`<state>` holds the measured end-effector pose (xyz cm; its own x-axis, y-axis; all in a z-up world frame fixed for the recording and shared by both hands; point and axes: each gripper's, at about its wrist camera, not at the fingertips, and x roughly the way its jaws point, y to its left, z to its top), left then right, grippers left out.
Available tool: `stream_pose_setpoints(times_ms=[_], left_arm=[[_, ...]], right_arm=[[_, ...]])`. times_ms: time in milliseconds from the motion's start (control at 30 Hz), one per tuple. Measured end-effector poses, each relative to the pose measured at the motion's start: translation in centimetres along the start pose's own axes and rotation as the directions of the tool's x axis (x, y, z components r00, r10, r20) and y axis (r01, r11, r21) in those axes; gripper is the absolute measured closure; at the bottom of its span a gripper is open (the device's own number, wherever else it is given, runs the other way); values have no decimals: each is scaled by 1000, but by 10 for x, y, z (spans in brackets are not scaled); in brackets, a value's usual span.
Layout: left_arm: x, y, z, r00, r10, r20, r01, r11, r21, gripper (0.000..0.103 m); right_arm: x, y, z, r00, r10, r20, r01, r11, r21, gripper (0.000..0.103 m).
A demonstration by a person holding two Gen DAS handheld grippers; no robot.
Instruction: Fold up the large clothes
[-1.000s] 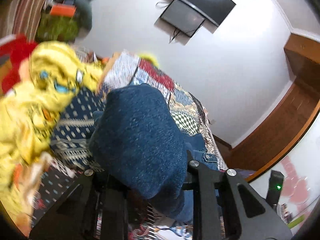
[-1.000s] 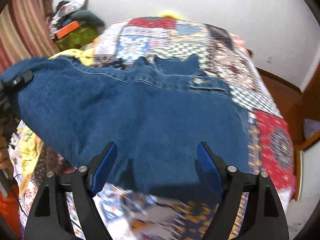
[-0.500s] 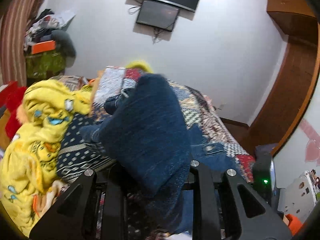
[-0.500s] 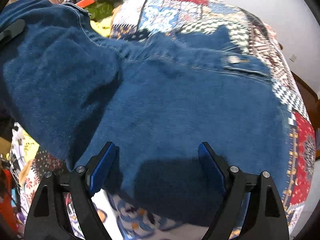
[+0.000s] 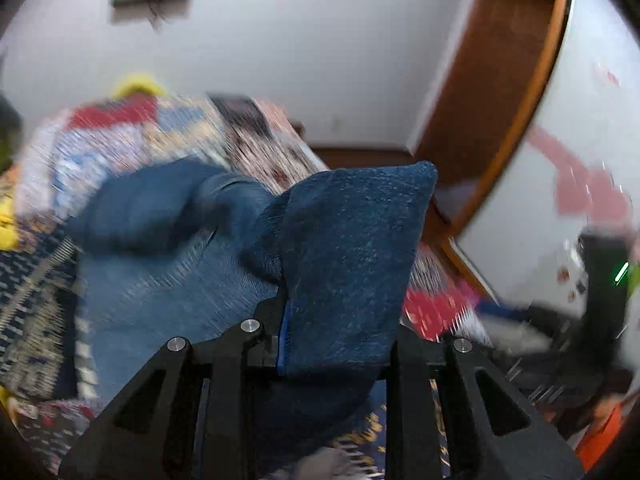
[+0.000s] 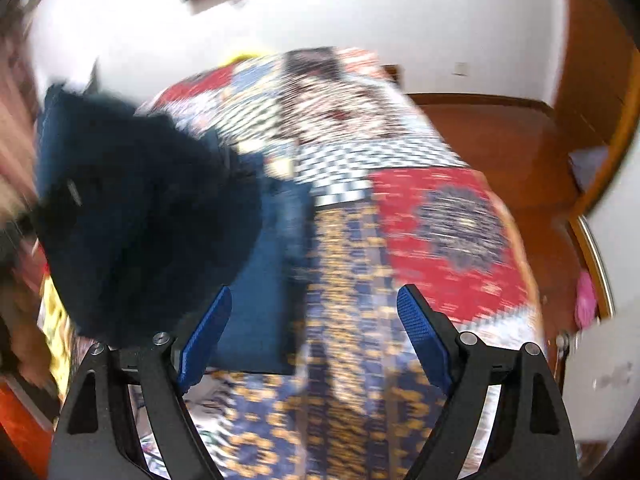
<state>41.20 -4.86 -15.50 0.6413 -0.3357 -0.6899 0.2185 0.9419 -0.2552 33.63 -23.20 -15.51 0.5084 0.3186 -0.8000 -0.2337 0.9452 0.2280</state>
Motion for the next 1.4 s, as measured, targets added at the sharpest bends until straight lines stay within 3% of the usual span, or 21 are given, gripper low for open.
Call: stream_pose_setpoints(times_ms=[133,300,367,433,567,733,900,1067,1200,1267,1333,1400], left_arm=[[35,-16,-32,991,-47,-126,53,997,52,81],[30,-28,-54,989,-1,-151,27,985,171,79],[25,-28,-56,985,11,-173,22,982,187,69],[18,-40,-59,979,17,-203,27,977,211,51],[-14,-44,-71,981,26,-190,22,969,245,48],[-60,-20,-66,994,60,-93,-39,976,213,41],[-80,24,-52,985,172,-18,-167,974,150,34],[-63,58,-58,972,210,-111,-201,976,84,33],[-45,73,-82,954,223,-199,-210,974,84,32],[-47,78,-93,958,207,-199,-196,978,73,28],[-52,81,-99,961,209,-182,-202,978,56,17],[-56,85,-102,965,190,-182,-187,982,34,16]], right_arm=[[-12,-27,-3,999,-36,10,35,995,89,21],[-19,-43,-10,998,-56,-11,57,993,99,21],[-23,-39,-12,998,-61,-13,61,995,74,21],[-26,-31,-12,999,-52,-9,52,998,47,21],[-36,-15,-7,1000,4,22,-5,1000,10,21],[-39,14,7,995,87,58,-85,996,-30,21],[-14,37,14,991,129,19,-128,990,-52,21],[23,42,4,985,143,-93,-148,988,-48,21],[42,29,-13,981,103,-165,-111,993,-42,21],[43,19,-22,976,119,-180,-126,992,-30,21],[40,7,-31,973,143,-180,-146,989,-4,20],[37,-1,-36,971,160,-178,-159,987,19,19]])
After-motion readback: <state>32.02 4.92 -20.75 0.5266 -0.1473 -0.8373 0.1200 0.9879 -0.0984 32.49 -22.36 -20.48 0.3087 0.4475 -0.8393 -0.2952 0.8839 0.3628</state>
